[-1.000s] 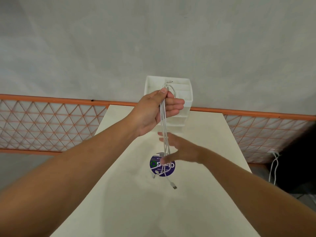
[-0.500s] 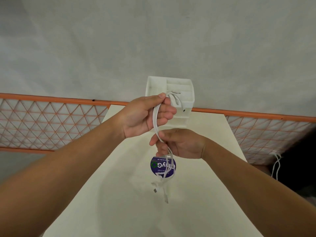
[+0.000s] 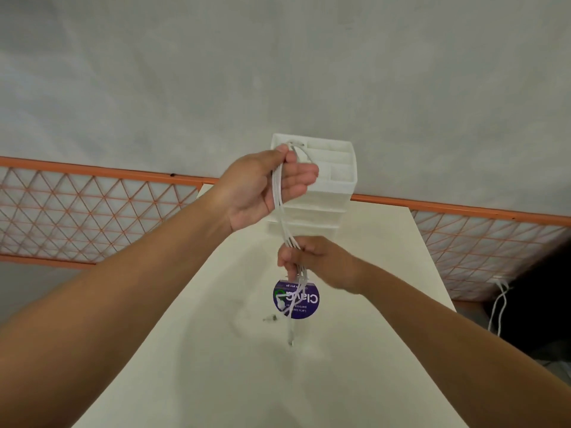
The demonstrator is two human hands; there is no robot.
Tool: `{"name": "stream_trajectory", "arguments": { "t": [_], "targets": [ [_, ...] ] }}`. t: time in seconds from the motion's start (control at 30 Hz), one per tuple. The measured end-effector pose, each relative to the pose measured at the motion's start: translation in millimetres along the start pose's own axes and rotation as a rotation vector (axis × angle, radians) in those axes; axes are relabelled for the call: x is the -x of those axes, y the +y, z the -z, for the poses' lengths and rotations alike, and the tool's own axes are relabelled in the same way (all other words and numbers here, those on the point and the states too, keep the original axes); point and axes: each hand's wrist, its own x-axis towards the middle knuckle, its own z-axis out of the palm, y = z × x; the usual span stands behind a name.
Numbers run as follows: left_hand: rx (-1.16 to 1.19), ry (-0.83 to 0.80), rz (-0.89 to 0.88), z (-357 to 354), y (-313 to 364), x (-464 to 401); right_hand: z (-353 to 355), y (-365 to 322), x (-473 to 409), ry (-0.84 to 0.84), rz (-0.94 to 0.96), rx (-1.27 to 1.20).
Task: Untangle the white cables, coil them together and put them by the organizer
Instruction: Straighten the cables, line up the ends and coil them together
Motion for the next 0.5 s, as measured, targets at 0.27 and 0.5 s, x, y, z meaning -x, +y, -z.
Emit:
{"name": "stream_trajectory", "arguments": {
  "t": [0.27,0.5],
  "targets": [
    [-0.023,0.037,-0.032,-8.1,1.9,-10.0,-10.9,67.4,-1.0,0.101,-0.125,0.346],
    [0.131,0.109,-0.098,-4.0,11.0,-14.4,-6.8,105.5,9.3,0.141,-0.302,0.420]
  ]
}}
